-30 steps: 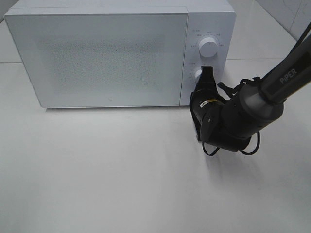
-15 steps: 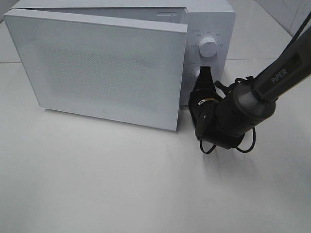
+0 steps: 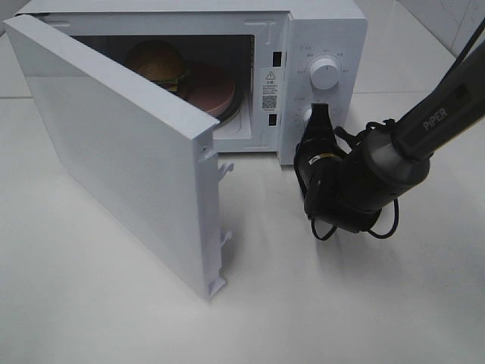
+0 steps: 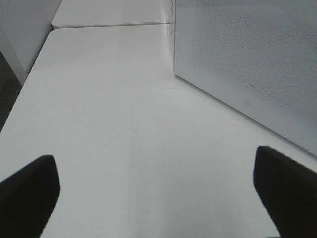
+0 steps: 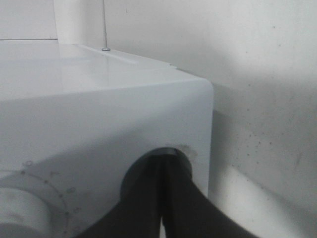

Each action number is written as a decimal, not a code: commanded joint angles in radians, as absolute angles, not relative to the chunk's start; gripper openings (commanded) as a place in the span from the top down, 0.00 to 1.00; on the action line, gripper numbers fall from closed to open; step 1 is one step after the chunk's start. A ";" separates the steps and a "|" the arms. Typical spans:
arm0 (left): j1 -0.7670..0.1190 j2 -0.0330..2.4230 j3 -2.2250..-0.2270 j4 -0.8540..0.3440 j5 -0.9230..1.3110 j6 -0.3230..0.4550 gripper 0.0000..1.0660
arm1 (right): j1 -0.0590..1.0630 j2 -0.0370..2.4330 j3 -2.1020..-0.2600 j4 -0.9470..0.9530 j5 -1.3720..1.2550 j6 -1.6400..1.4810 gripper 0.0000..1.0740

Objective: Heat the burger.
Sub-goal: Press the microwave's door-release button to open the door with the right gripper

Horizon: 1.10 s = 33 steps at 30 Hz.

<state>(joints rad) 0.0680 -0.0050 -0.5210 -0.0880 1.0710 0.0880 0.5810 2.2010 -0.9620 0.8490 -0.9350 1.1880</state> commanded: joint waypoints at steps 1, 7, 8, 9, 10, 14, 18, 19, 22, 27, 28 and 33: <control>0.069 -0.022 -0.517 -0.089 1.069 0.084 0.05 | 0.538 2.194 -1.032 0.771 -1.123 1.182 1.00; 0.069 -0.022 -0.517 -0.089 1.069 0.084 0.05 | 0.538 2.145 -0.963 0.771 -1.067 1.181 1.00; 0.069 -0.022 -0.517 -0.089 1.069 0.084 0.05 | 0.538 2.145 -0.963 0.771 -1.067 1.181 1.00; 0.069 -0.022 -0.517 -0.089 1.069 0.084 0.05 | 0.539 2.135 -0.945 0.766 -1.038 1.189 1.00; 0.069 -0.022 -0.517 -0.089 1.069 0.084 0.05 | 0.539 2.135 -0.945 0.766 -1.038 1.189 1.00; 0.069 -0.022 -0.517 -0.089 1.069 0.084 0.05 | 0.543 2.115 -0.912 0.763 -0.970 1.210 1.00; 0.069 -0.022 -0.517 -0.089 1.069 0.084 0.05 | 0.562 2.100 -0.888 0.772 -0.956 1.208 1.00; 0.069 -0.022 -0.517 -0.089 1.069 0.084 0.05 | 0.562 2.100 -0.888 0.772 -0.956 1.208 1.00; 0.069 -0.022 -0.517 -0.089 1.069 0.084 0.05 | 0.567 2.081 -0.873 0.771 -0.909 1.206 1.00; 0.069 -0.022 -0.517 -0.089 1.069 0.084 0.05 | 0.570 2.033 -0.829 0.767 -0.827 1.164 1.00; 0.069 -0.022 -0.517 -0.089 1.069 0.084 0.05 | 0.570 2.012 -0.807 0.767 -0.768 1.147 1.00; 0.069 -0.022 -0.517 -0.089 1.069 0.084 0.05 | 0.570 1.965 -0.760 0.764 -0.677 1.102 1.00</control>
